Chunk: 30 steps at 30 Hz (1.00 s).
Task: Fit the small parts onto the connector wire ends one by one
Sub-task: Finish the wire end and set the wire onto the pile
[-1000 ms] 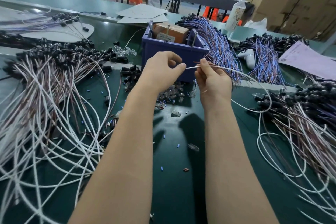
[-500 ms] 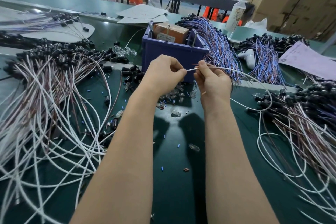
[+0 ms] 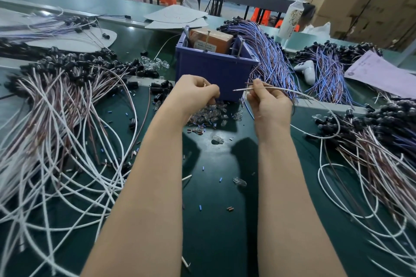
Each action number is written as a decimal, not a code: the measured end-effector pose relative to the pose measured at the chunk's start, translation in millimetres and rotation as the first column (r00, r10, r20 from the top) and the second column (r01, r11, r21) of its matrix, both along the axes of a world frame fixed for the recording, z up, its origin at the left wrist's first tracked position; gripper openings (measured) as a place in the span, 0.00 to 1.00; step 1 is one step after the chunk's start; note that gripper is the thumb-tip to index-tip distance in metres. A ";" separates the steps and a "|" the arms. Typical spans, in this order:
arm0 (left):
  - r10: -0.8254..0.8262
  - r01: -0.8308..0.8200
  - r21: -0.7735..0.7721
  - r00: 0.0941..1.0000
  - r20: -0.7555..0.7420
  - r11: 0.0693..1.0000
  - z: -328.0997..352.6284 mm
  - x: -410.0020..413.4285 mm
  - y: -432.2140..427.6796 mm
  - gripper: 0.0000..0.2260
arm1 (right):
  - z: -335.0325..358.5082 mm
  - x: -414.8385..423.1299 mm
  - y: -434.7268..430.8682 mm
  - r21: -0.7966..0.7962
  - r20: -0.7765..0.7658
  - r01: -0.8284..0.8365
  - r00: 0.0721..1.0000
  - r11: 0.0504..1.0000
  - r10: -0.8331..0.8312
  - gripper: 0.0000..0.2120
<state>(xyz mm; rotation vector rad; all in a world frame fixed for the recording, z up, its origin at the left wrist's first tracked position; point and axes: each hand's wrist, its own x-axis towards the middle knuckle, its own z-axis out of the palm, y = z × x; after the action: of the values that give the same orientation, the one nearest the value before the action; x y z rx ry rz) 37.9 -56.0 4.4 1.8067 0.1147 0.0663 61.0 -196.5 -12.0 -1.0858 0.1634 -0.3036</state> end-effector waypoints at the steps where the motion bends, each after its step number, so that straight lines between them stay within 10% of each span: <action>1: 0.012 -0.012 0.009 1.000 0.003 1.000 -0.1 0.5 1.6 0.08 | 0.2 0.2 -3.3 0.016 0.001 0.011 1.000 1.000 -0.011 0.10; 11: 0.441 -0.642 0.311 0.733 0.519 0.701 4.6 -1.0 -7.2 0.13 | 2.3 1.5 -0.7 0.070 -0.014 0.003 1.000 0.998 -0.002 0.10; 15: 0.204 -0.344 0.315 0.892 0.403 0.884 31.2 -5.6 -17.6 0.12 | 2.8 2.6 1.3 0.069 -0.022 -0.003 1.000 0.998 0.005 0.10; 19: -0.032 -0.009 0.081 0.870 0.492 0.997 65.7 -27.8 -25.6 0.06 | 3.4 2.4 1.0 0.061 -0.021 -0.006 1.000 0.998 0.007 0.10; 23: -0.734 0.739 0.062 0.674 -0.087 0.671 54.2 -42.0 -38.0 0.12 | 2.8 0.7 -4.8 0.114 -0.018 -0.031 0.999 0.993 0.033 0.13; 26: -0.564 0.622 0.196 0.776 -0.283 0.758 26.2 -26.0 -40.5 0.13 | 3.8 2.6 -5.9 0.079 -0.055 0.079 0.996 0.994 -0.075 0.11; 30: -0.202 0.229 0.154 0.964 -0.175 0.961 4.2 -2.2 -25.5 0.14 | 0.4 4.1 -4.8 0.117 -0.053 0.064 0.997 0.991 -0.058 0.11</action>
<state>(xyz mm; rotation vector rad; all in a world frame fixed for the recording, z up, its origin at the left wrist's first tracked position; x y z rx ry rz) 35.7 -81.5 8.6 1.9872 0.0234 -0.2300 65.1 -201.3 -11.6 -0.9716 0.2561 -0.3186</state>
